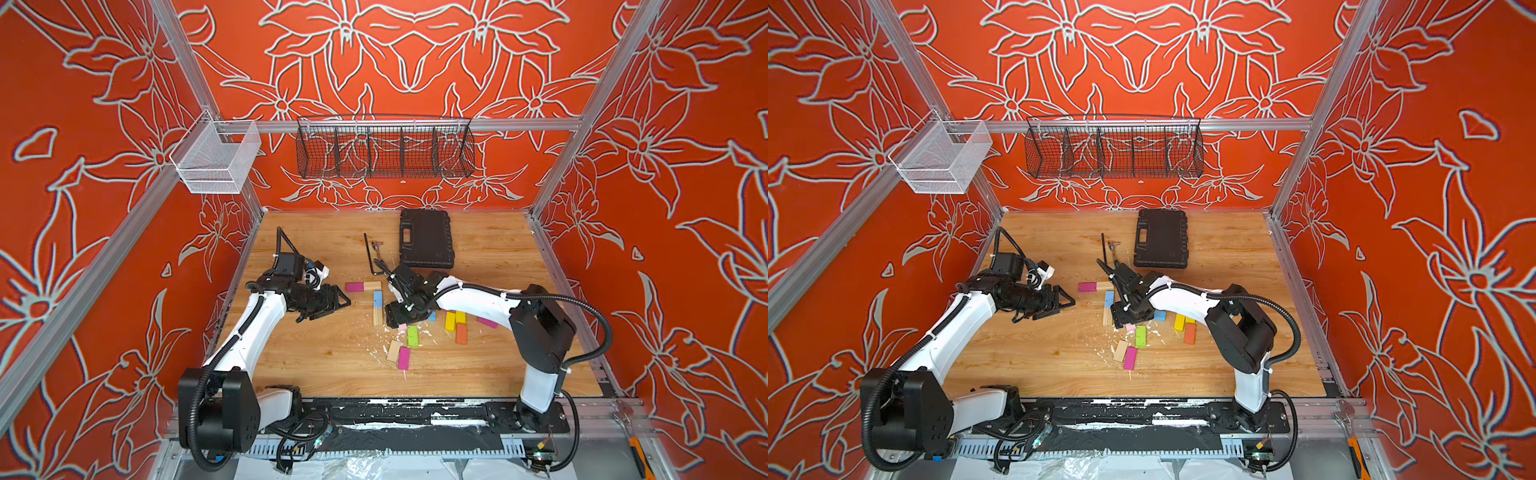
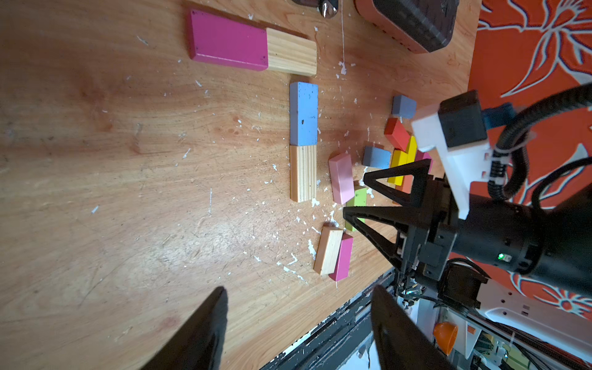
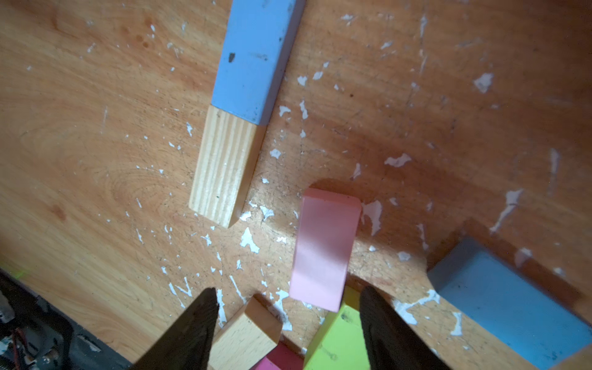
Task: Assemble the number 7 with building blocks
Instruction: Pick up the building block from the center of the board.
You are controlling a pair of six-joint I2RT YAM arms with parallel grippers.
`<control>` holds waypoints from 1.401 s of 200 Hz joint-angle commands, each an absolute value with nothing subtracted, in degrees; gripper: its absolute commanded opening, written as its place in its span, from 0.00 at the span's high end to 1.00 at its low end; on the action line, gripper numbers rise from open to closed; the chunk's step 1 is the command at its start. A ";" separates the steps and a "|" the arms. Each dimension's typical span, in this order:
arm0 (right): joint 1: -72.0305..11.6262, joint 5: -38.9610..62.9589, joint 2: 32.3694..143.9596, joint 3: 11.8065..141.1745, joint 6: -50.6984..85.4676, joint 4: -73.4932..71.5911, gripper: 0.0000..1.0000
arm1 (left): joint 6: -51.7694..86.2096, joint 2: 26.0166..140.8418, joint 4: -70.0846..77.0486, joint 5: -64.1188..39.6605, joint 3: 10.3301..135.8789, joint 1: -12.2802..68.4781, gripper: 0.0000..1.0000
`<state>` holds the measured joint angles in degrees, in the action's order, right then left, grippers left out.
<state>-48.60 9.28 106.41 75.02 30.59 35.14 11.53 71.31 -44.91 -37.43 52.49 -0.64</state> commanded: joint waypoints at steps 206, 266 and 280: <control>-49.03 4.47 105.33 75.69 33.71 36.30 0.69 | 10.55 69.70 -45.20 -38.93 52.13 -0.38 0.31; -51.77 8.09 101.89 76.43 37.95 36.49 0.69 | 10.45 69.43 -45.26 -39.20 52.36 -0.36 0.31; -53.28 8.99 101.23 75.08 40.60 34.80 0.69 | 10.43 69.18 -45.26 -39.20 52.29 -0.35 0.31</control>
